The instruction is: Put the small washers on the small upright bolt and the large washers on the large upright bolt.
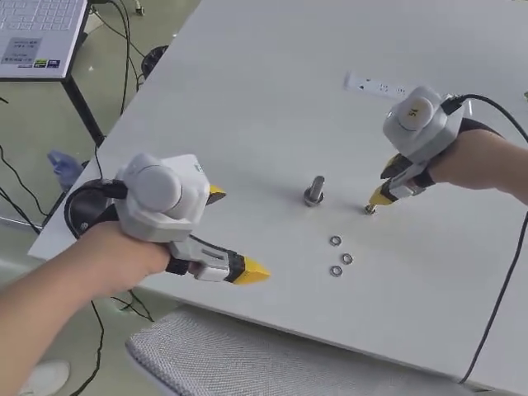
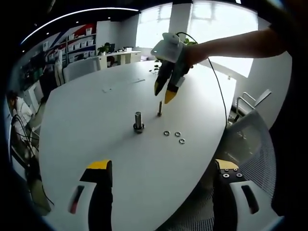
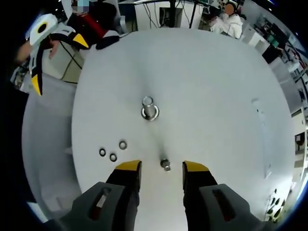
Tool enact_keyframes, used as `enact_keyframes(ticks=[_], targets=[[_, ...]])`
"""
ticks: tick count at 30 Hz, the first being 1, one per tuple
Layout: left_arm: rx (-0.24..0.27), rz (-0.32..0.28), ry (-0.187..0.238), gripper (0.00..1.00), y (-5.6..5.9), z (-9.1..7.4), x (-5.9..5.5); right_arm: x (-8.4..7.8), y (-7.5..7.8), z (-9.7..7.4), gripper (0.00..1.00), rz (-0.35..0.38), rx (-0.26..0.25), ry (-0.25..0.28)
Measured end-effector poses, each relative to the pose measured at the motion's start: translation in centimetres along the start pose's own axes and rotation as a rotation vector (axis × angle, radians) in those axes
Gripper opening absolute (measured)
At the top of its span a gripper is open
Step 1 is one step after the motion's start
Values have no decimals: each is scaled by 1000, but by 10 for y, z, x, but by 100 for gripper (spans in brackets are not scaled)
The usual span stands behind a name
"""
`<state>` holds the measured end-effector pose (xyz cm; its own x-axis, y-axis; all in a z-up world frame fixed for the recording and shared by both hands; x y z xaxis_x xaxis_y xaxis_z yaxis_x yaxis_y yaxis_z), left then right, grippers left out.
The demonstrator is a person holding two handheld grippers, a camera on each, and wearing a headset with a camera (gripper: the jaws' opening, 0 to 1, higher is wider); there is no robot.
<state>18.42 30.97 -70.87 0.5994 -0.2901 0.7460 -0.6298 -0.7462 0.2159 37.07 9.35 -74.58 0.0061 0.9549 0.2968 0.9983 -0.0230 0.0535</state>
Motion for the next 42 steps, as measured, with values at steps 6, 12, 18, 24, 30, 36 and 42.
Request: enact_keyframes(ticks=[6,12,18,24,30,36,42], targets=[[11,-17,-1,86,1,1,-2,3,-14,-4,35,-41,1,-9],[7,-11,8,87,3,2,-1,9,-30,-6,35,-45,2,12],[7,-5,5,86,4,3,-1,16,-44,-4,36,-57,20,29],[10,-4,2,85,3,2,-3,23,-65,0,35,-72,38,39],[10,-2,-3,83,4,1,-4,22,-71,6,34,-65,57,37],[8,-2,9,82,5,-2,-5,24,-75,11,34,-52,59,45],[5,-6,9,82,4,-1,-9,25,-79,23,34,-43,59,47]])
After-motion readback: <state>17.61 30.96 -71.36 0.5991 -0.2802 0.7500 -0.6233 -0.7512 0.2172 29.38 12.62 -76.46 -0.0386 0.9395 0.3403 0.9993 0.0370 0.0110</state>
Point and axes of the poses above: the centre of the closed fingertips' face, and the gripper's own axes: z roughly forward along the fingers, y roughly to its right, x roughly out of its top, the point moved 6 cm from there along -z, roughly backward along the fingers, and after that the axes turned 7 degrees about -z, right-handed, at the moved point
